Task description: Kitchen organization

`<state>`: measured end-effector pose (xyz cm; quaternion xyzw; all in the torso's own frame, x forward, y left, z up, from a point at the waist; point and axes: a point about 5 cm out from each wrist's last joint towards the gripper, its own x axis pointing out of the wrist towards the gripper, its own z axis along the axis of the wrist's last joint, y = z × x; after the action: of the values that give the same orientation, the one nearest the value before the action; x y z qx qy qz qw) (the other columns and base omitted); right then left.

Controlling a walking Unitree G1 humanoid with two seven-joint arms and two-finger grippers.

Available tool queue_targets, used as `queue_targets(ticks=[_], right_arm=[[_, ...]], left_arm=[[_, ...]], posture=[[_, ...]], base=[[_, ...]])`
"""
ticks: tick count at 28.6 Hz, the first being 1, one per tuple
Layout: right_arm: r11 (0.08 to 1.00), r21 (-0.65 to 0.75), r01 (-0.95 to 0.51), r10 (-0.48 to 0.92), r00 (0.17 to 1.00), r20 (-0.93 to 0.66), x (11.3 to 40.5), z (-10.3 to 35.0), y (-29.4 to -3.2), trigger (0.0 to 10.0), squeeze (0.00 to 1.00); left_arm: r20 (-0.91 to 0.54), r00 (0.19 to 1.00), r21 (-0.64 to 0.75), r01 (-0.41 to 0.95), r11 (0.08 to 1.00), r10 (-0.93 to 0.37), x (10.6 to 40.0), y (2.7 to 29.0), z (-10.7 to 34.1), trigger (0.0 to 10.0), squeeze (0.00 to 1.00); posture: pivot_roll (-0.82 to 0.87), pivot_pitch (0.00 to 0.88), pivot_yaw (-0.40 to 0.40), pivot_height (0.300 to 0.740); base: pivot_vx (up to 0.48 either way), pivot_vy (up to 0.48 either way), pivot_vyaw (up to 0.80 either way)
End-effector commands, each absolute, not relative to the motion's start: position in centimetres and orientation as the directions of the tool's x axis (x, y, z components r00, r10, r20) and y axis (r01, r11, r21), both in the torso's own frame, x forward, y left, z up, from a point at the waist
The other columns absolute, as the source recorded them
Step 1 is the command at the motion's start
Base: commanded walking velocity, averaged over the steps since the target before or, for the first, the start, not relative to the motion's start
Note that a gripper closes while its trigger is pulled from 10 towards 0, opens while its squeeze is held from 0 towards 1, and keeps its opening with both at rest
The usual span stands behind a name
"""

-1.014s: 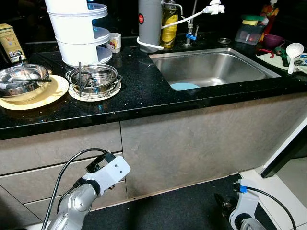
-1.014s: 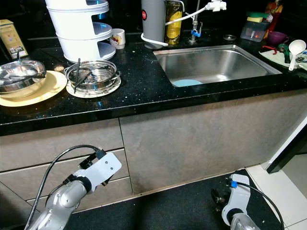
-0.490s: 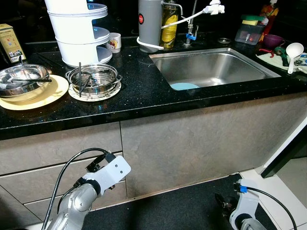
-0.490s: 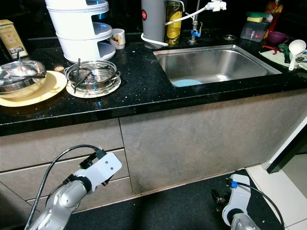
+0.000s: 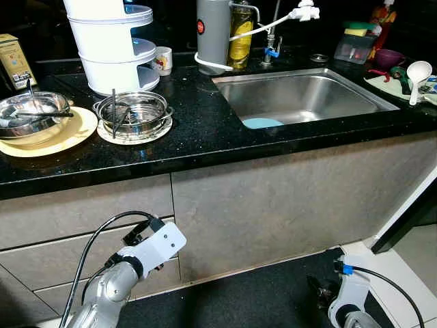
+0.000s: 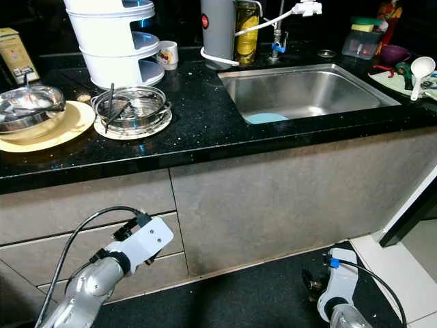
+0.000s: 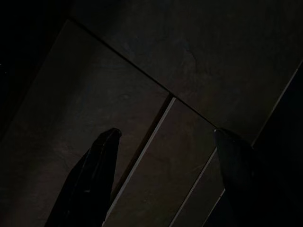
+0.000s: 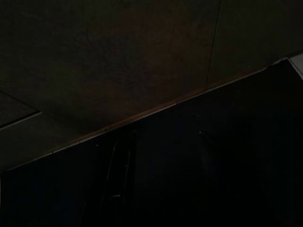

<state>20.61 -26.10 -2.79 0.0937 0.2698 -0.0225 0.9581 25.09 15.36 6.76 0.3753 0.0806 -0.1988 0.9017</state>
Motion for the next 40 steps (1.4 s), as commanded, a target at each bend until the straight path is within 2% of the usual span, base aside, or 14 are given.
queue_targets(ticks=[1,40], right_arm=[[0.983,0.16,0.091,0.006,0.853,-0.523,20.55,-2.74,-26.18,10.0,0.0],[0.983,0.162,0.088,0.009,0.855,-0.519,20.7,-2.62,-26.12,10.0,0.0]], left_arm=[[-0.298,0.906,0.648,0.422,0.634,-0.3,24.99,15.3,6.7,10.0,0.0],[-0.298,0.906,0.648,0.424,0.633,-0.302,25.09,15.26,6.93,10.0,0.0]], posture=[[-0.01,0.0,-0.041,0.74],[-0.01,0.0,-0.037,0.74]], base=[[0.0,0.0,0.0],[0.0,0.0,0.0]])
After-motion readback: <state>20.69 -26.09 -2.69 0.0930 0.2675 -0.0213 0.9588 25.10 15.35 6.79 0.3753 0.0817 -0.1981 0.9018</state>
